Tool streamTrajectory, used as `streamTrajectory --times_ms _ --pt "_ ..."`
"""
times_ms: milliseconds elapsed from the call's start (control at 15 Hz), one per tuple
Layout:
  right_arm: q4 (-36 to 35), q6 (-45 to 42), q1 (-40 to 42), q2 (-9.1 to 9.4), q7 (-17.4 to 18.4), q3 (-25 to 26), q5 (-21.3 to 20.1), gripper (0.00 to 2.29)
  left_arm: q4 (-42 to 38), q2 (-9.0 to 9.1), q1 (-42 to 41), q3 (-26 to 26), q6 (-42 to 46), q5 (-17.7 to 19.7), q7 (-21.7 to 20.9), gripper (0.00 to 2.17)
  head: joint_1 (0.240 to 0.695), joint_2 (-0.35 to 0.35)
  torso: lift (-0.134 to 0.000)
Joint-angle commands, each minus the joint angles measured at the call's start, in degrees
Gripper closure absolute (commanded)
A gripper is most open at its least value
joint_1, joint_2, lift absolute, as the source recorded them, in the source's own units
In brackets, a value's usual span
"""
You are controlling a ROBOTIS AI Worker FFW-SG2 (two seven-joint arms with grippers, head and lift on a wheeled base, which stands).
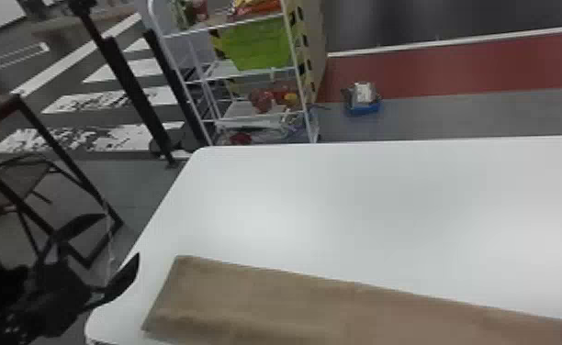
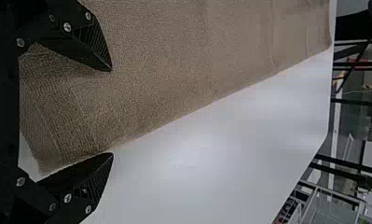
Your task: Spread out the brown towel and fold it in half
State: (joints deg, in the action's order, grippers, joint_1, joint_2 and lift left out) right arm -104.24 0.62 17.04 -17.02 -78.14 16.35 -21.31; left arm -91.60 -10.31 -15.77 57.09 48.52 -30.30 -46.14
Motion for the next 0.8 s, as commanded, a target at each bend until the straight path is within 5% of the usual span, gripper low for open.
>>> streamTrajectory --times_ms 0,733 --pt "0.0 -3.6 0.4 -0.03 -0.2 -0.8 -5.1 0.27 -0.1 0.02 -0.1 0.3 0.2 0.3 0.0 0.08 0.695 0.35 -0.134" --pt "1.5 -2.6 -4.1 -0.3 -0.2 -0.5 -7.3 0.27 0.4 -0.06 -0.1 0.3 0.2 0.3 0.0 0.08 0.695 0.35 -0.134"
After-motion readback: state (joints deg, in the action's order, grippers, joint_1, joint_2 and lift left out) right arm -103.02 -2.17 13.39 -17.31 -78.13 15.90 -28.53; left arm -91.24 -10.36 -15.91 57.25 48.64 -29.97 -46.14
